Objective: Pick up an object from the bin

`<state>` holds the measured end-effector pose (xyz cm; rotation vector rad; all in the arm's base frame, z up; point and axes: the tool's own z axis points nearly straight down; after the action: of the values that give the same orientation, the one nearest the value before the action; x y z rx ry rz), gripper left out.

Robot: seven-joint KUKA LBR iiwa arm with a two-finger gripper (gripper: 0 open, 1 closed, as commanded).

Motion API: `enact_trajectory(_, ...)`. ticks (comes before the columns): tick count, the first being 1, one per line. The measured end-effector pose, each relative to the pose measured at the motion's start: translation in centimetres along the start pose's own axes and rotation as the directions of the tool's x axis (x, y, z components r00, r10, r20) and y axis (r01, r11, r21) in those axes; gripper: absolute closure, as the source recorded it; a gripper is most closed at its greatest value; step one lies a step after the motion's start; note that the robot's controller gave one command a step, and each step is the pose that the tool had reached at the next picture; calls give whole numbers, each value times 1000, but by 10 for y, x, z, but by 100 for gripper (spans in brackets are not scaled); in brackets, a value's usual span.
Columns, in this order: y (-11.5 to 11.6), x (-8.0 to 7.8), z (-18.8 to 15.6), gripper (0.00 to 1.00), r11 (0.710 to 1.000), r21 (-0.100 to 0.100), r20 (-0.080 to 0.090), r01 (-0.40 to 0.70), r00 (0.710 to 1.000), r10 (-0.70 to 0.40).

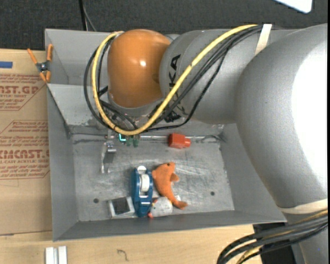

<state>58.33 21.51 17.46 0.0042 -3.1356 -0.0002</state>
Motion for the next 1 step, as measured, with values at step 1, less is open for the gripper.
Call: enact_trajectory(1, -1, -2, -4, 0, 1000, -1, 7, -2, 1000, 2)
